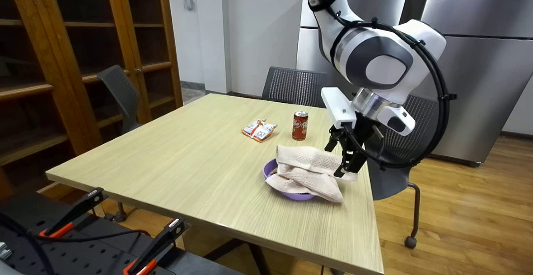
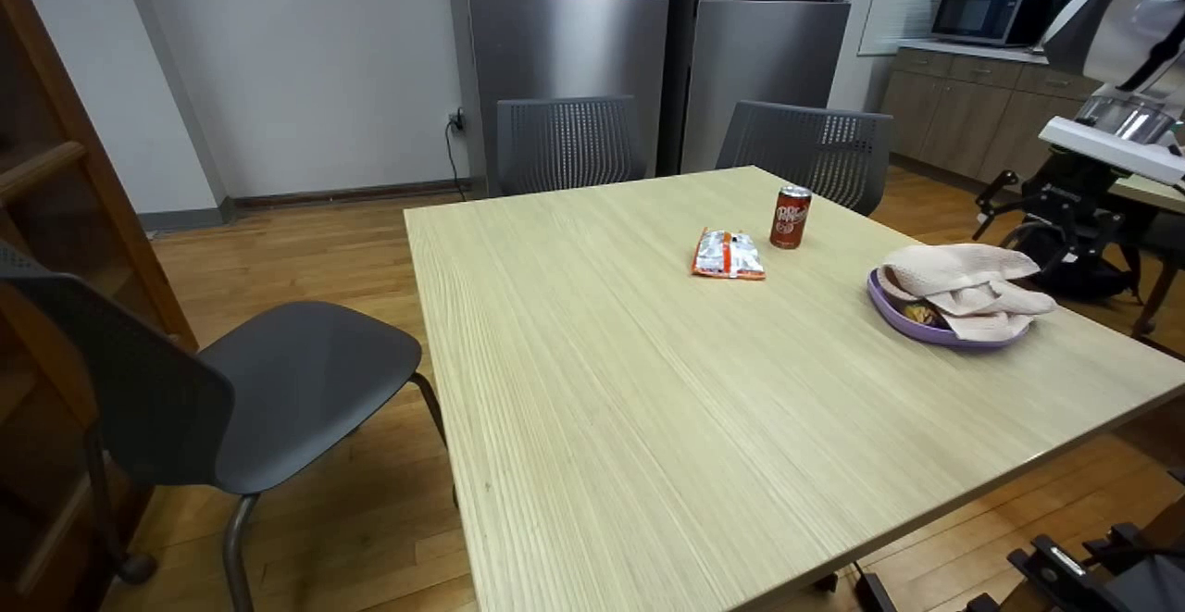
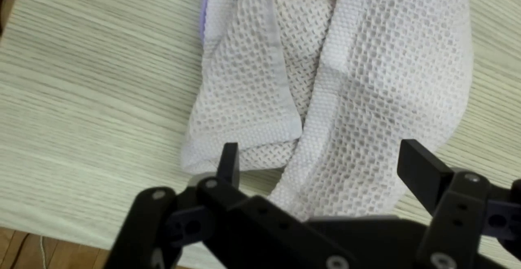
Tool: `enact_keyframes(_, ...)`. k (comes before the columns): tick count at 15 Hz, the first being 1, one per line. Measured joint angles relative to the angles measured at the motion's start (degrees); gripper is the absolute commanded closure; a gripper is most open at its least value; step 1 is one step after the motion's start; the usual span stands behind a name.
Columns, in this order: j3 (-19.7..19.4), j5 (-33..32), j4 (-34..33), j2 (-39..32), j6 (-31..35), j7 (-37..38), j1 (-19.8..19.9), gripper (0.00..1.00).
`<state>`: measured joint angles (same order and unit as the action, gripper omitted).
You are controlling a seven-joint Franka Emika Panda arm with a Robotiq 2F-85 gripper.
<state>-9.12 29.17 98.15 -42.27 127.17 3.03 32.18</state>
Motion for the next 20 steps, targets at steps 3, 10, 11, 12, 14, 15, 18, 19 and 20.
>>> enact_keyframes(3, 0.0, -1.7, 2.2, 0.7, 0.0, -0.9, -0.5, 0.0)
enact_keyframes(10, -0.8, -4.8, 5.9, 1.6, -0.3, -1.9, -2.4, 0.0)
enact_keyframes(11, -1.0, -5.1, 6.2, 1.6, -0.4, -1.9, -2.5, 0.0)
enact_keyframes(12, -1.2, -5.4, 6.5, 1.6, -0.5, -2.0, -2.7, 0.0)
enact_keyframes(14, -1.4, -6.0, 7.1, 1.6, -0.7, -2.0, -3.0, 0.0)
enact_keyframes(15, -1.5, -6.3, 7.4, 1.6, -0.9, -2.0, -3.0, 0.0)
enact_keyframes(18, -1.5, -6.7, 7.9, 1.6, -1.3, -2.0, -3.2, 0.0)
enact_keyframes(19, -1.5, -6.8, 8.0, 1.6, -1.5, -2.0, -3.3, 0.0)
enact_keyframes(20, -1.5, -6.9, 8.1, 1.6, -1.6, -2.0, -3.4, 0.0)
